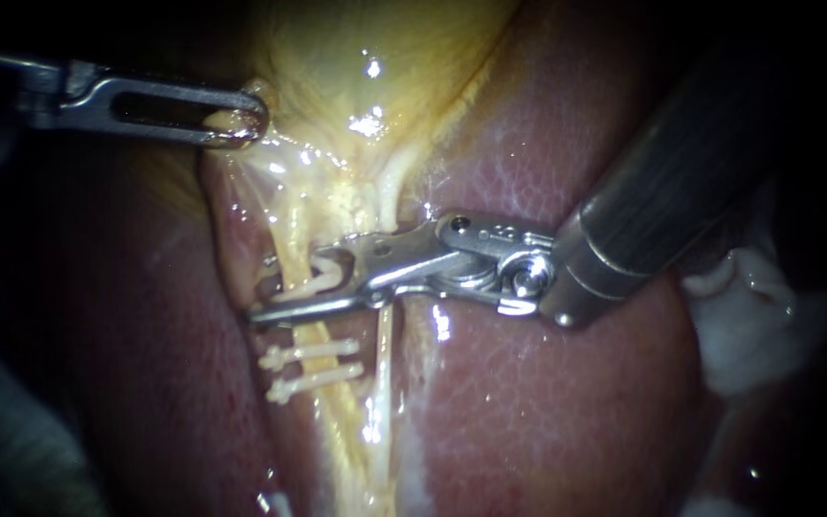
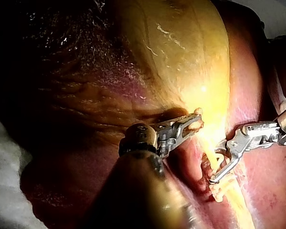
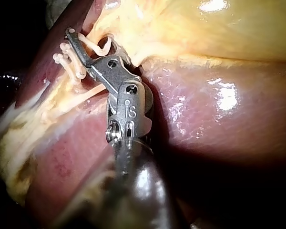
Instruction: Clipping third clip left tube
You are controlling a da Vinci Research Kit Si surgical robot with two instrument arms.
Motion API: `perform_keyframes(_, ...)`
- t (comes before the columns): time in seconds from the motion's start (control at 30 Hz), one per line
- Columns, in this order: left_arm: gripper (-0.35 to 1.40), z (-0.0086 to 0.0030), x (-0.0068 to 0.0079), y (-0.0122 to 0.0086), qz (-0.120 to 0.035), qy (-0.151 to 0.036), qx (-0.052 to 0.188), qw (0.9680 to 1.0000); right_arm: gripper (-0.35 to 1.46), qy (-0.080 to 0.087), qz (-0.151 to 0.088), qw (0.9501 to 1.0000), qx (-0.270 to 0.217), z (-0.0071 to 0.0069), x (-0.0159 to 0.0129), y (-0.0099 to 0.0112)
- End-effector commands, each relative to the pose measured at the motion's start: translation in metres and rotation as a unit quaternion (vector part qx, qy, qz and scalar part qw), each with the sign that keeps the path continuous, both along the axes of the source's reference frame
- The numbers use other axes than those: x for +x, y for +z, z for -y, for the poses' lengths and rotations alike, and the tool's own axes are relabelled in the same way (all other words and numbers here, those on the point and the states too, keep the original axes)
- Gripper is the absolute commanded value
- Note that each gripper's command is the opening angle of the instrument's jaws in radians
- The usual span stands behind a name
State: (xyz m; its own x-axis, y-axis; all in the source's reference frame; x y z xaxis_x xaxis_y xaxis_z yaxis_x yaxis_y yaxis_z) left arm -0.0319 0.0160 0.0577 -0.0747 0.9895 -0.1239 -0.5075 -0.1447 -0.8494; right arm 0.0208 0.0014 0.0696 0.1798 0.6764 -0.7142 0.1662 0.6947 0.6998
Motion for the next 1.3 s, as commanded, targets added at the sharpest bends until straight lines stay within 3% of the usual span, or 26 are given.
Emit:
perform_keyframes(0.03, -0.35, 0.0000, 0.0000, 0.0000, 0.000, 0.000, 0.000, 1.0000, 0.45, 0.000, -0.001, 1.0000, 0.000, 0.0000, 0.0000, 0.0000)
perform_keyframes(0.27, -0.35, 0.0000, 0.0000, 0.0000, 0.000, 0.000, 0.000, 1.0000, 0.49, 0.000, -0.023, 0.9997, 0.006, 0.0000, -0.0001, -0.0005)
perform_keyframes(0.6, -0.35, 0.0000, 0.0000, 0.0000, 0.000, 0.000, 0.000, 1.0000, 0.50, -0.026, -0.083, 0.9958, 0.029, 0.0008, 0.0002, -0.0024)
perform_keyframes(0.8, -0.35, 0.0000, 0.0000, 0.0000, 0.000, 0.000, 0.000, 1.0000, 0.50, -0.047, -0.106, 0.9922, 0.045, 0.0011, 0.0004, -0.0033)
perform_keyframes(1.2, -0.35, 0.0000, 0.0000, 0.0000, 0.000, 0.000, 0.000, 1.0000, 0.49, -0.045, -0.151, 0.9824, 0.100, -0.0005, -0.0004, -0.0052)
perform_keyframes(1.3, -0.35, 0.0000, 0.0000, 0.0000, 0.000, 0.000, 0.000, 1.0000, 0.49, -0.037, -0.156, 0.9798, 0.120, -0.0013, -0.0007, -0.0060)
